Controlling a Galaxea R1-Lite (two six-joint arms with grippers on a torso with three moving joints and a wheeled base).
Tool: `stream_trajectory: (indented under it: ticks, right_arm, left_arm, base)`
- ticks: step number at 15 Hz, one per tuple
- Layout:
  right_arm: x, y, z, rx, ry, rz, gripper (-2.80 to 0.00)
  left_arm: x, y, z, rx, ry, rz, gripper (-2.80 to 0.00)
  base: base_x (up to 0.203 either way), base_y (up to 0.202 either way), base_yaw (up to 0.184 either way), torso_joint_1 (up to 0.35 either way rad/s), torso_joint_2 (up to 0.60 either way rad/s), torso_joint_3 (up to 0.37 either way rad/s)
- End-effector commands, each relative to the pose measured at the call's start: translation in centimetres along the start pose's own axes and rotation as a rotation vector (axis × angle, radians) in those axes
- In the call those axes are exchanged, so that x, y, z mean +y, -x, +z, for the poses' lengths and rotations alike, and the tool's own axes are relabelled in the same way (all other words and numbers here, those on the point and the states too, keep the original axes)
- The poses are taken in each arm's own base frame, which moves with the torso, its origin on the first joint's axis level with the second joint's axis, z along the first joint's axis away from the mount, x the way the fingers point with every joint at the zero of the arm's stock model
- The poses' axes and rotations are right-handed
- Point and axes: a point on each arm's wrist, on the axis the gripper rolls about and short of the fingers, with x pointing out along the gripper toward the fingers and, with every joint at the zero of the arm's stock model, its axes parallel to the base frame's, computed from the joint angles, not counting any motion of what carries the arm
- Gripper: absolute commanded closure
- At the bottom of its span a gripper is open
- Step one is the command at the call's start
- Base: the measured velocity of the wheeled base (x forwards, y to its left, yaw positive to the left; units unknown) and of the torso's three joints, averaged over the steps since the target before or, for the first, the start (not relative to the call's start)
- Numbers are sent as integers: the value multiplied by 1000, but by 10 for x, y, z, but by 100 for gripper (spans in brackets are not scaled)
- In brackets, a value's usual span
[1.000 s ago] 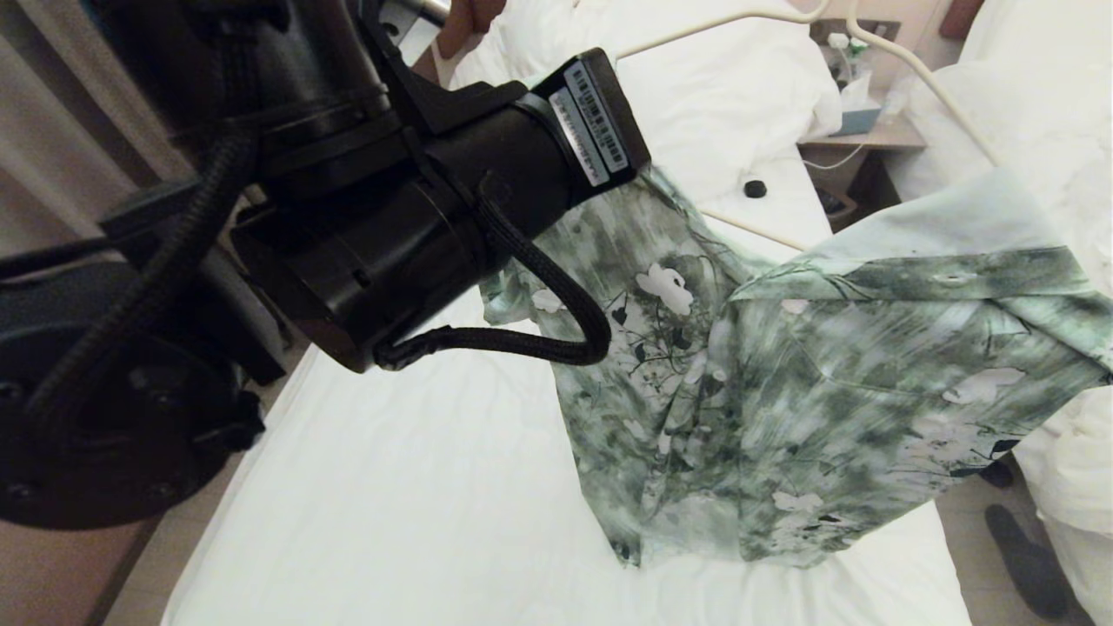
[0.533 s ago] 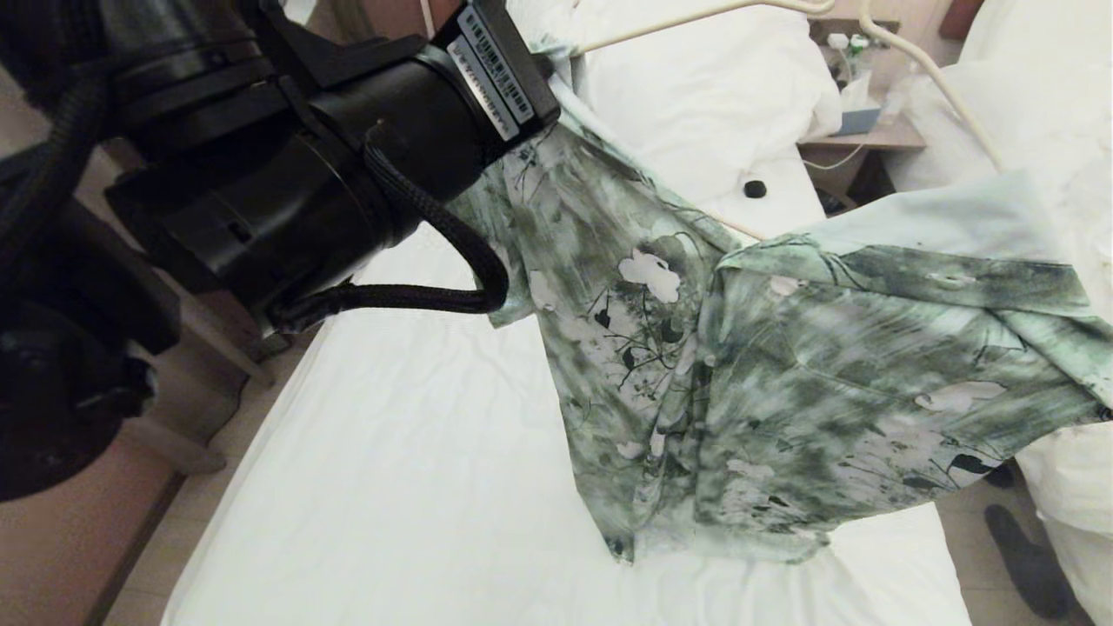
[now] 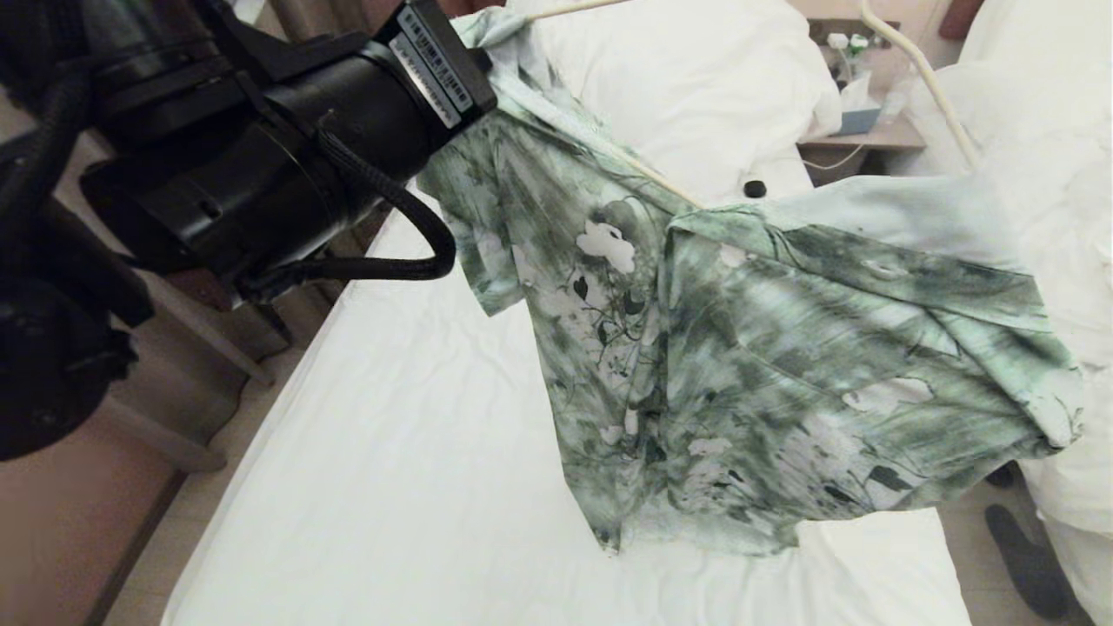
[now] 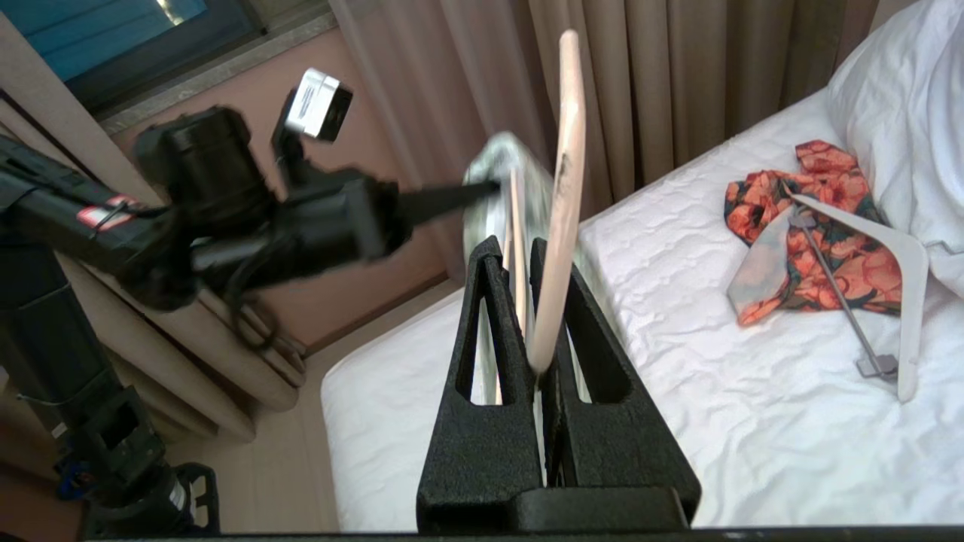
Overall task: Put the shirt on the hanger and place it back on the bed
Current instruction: Take the clothes hanger out of the clothes
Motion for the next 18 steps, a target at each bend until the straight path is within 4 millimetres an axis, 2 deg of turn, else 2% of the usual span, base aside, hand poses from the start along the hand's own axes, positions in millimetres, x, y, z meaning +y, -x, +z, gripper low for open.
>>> stream_trajectory:
  ticks: [1,3,5,8,11,13,15,17,18]
  right_arm:
    - [1,1,1,0,0,4,0]
    - [2,2,2,-4,2,6,0]
    - [2,2,2,-7,5,6,0]
    - [2,2,3,-13,9,6,0]
    - [-1,-1,1,-15,10,3,0]
    - [-7,-10,-3,-21,15,5,0]
    - [-9,-21,-11,-5,1,20,0]
    - [-9,-34,-17,-4,-8,-11,0]
    - [-10,-39,-17,-24,2,-23,0]
  left_arm:
    - [15,-5,10,-43,-11,51,0]
    - [26,-8,17,-70,-24,90,0]
    - [32,-13,10,-48,-30,96,0]
    - [32,-14,-15,31,-36,91,0]
    - [26,-4,-44,135,-36,69,0]
    - [15,6,-63,206,-31,32,0]
    - [4,13,-70,236,-26,-7,0]
    - [8,9,-87,277,-46,18,0]
    - [19,2,-92,283,-57,57,0]
  base:
    - [0,0,0,0,0,0]
    - [0,0,0,0,0,0]
    - [0,0,0,0,0,0]
    - [0,0,0,0,0,0]
    - [0,0,0,0,0,0]
    - [0,0,0,0,0,0]
    - [0,0,0,0,0,0]
    - [0,0,0,0,0,0]
    - [0,0,0,0,0,0]
